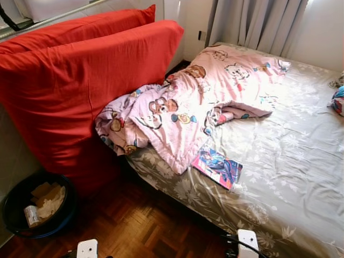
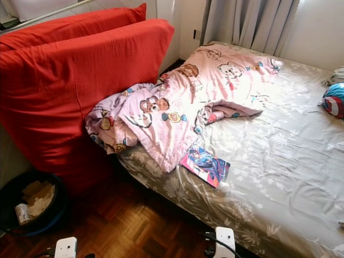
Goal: Clean up the room
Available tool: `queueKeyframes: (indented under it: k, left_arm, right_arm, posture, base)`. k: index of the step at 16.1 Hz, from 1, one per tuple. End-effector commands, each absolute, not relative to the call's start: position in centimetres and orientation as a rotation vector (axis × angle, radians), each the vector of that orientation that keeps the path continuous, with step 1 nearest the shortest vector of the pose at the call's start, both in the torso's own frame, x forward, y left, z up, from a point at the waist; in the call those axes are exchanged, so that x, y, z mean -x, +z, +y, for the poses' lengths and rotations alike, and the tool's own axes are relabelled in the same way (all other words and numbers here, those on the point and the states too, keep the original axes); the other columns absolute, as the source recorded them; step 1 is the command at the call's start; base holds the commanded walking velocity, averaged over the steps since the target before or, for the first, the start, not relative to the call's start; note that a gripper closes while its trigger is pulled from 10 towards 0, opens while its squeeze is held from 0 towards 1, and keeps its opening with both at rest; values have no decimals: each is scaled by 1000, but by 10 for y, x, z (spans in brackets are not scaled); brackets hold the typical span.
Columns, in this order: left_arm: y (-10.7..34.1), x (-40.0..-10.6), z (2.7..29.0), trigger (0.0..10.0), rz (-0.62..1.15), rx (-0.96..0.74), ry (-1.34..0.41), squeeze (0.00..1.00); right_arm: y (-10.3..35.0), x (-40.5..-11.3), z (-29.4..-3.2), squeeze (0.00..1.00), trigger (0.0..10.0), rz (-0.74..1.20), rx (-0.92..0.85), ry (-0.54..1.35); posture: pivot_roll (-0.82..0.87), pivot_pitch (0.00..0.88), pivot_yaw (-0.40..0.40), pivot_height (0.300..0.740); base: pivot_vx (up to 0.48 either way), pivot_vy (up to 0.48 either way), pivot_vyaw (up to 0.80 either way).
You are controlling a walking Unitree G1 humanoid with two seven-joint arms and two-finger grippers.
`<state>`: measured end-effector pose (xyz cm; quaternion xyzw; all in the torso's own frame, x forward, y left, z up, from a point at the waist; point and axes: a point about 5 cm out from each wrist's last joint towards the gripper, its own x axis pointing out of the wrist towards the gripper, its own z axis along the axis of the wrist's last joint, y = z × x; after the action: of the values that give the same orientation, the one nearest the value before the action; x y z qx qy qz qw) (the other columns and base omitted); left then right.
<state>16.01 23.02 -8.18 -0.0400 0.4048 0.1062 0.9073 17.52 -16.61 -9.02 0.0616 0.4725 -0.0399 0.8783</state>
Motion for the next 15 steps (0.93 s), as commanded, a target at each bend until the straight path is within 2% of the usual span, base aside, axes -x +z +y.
queueKeyframes:
  k: [1, 15]
  left_arm:
    - [-87, -146, 247, 10000, 975, 42, 195, 0]
    - [-87, -146, 247, 10000, 975, 42, 195, 0]
  right_arm:
    - [-93, -155, -213, 0, 10000, 1021, -190, -187]
    - [-93, -155, -213, 0, 10000, 1021, -190, -187]
  posture:
    - [37, 0, -15, 740]
    - [37, 0, -15, 740]
  base:
    - [0, 0, 0]
    - [0, 0, 0]
